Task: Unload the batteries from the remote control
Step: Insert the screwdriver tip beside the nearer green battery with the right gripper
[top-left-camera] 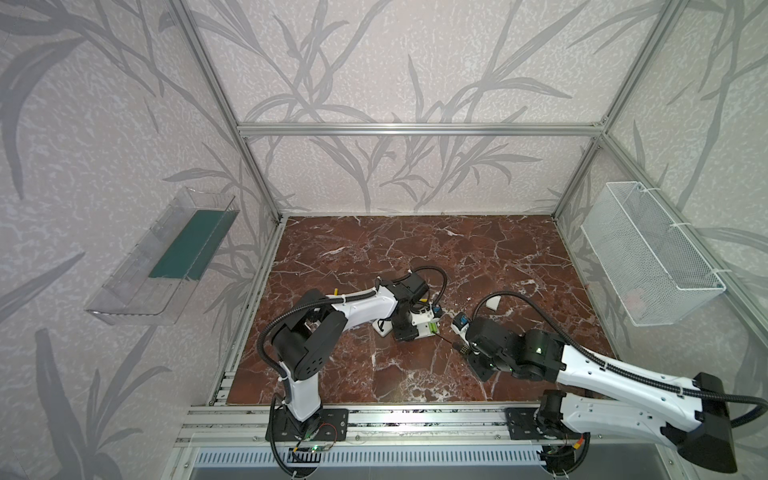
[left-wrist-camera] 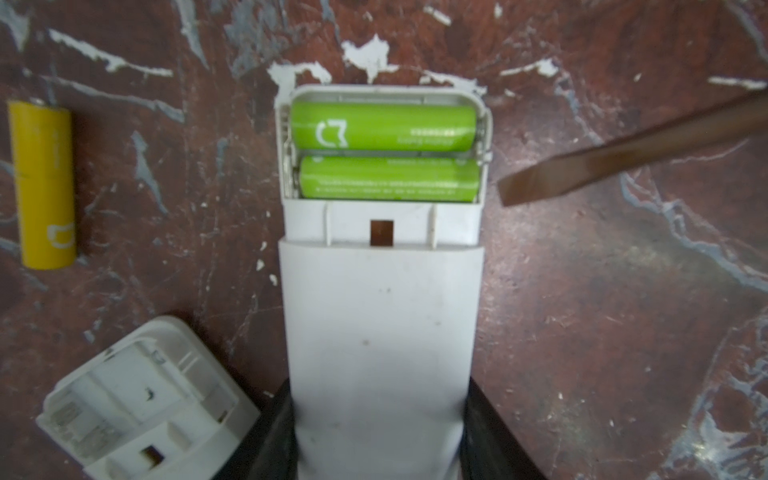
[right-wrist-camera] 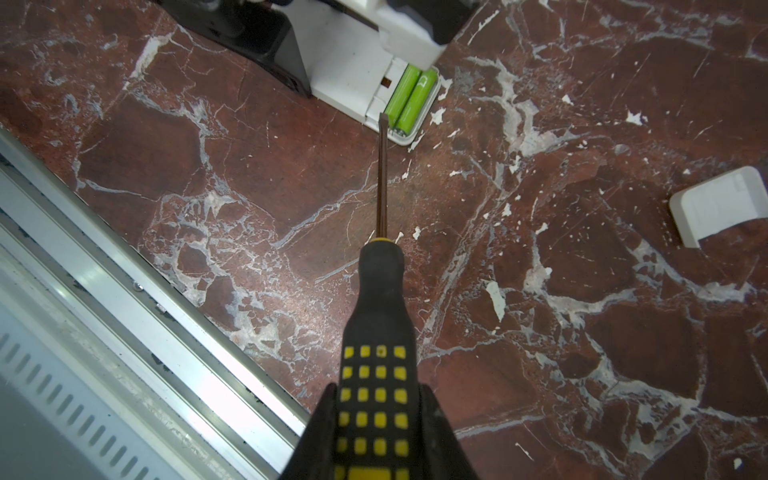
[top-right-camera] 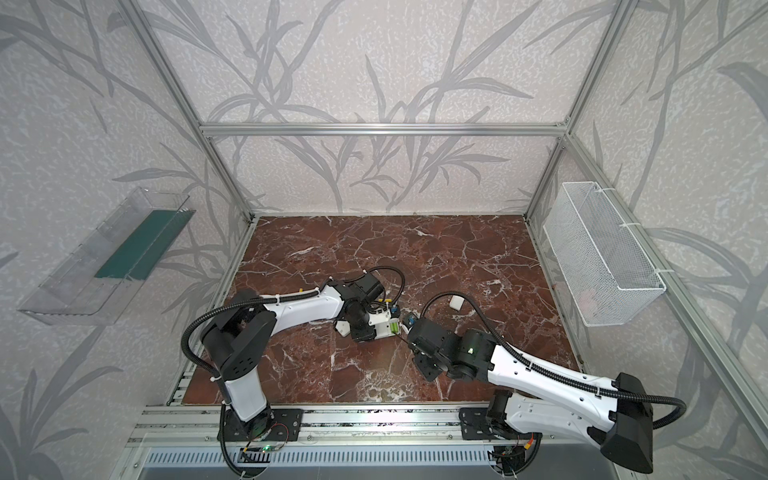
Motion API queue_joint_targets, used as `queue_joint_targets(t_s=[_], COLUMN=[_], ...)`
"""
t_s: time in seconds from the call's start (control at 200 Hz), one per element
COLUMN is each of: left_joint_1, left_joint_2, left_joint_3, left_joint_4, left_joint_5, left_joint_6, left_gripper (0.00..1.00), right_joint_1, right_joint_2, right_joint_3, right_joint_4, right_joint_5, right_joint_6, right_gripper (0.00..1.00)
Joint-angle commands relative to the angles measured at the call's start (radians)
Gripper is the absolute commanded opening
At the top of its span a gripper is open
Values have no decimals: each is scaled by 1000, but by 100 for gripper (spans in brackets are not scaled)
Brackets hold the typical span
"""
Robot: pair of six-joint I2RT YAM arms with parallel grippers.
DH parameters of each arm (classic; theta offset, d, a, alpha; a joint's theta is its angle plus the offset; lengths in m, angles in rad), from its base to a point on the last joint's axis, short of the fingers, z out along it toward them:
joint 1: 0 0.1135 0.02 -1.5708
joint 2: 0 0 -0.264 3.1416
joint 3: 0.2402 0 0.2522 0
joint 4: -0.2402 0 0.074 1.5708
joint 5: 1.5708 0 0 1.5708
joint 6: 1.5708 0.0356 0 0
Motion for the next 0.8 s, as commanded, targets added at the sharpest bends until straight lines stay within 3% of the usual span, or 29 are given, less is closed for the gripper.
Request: queue_joint_targets(t_s=[0.0,0.795], left_joint_1=[15,16], left_joint_2=[21,26], left_joint_3=[-34,-28], left_joint_4=[-48,-51], left_joint_5=[-44,-55], left_joint_6=[13,-1], left_gripper=[49,49], right_joint_1=[7,8], right_joint_2=[7,-17], right_joint_3=[0,-63], right_joint_4=[14,78], right_joint_5=[10,-21], right_joint_6=[19,39], right_gripper=[0,0])
